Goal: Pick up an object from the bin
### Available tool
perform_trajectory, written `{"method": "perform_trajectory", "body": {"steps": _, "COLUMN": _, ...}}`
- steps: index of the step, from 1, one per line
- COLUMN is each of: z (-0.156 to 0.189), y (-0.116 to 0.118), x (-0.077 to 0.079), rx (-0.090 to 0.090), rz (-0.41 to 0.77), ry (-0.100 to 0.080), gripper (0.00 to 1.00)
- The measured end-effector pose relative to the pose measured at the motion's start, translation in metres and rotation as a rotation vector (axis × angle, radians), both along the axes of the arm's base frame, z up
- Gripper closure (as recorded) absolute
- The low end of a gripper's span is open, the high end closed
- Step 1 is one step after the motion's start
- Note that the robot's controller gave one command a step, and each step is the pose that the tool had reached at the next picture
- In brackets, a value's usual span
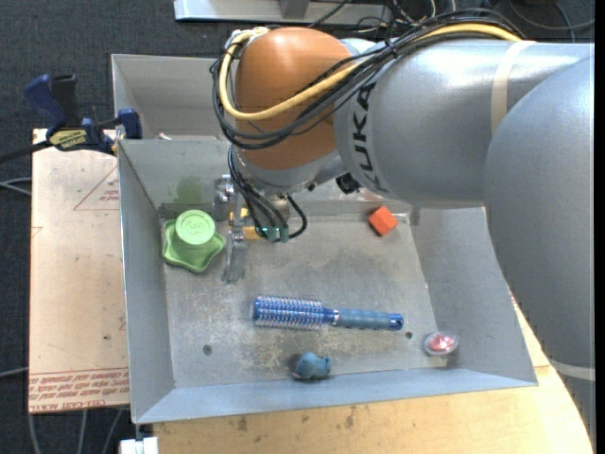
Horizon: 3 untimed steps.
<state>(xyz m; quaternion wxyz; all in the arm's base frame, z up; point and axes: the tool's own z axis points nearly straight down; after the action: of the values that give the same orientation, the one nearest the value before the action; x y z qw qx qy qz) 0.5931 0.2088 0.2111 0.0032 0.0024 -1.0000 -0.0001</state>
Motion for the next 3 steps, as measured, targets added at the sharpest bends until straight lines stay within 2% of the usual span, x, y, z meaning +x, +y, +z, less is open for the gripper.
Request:
{"method": "perform_trajectory", "body": {"steps": 1, "z": -0.047, "y": -0.048, "x": -0.086, "rx": -0.001, "rz": 0.192, "ry": 0.001, "gripper": 0.0}}
{"method": "perform_trajectory", "body": {"steps": 2, "z": -0.072, "y": -0.127, "x": -0.099, "rx": -0.002, "rz": 0.051, "ry": -0.003, "gripper": 0.0}}
{"method": "perform_trajectory", "body": {"steps": 3, "z": -0.145, "y": -0.128, "x": -0.062, "rx": 0.001, "rz": 0.062, "ry": -0.005, "gripper": 0.0}}
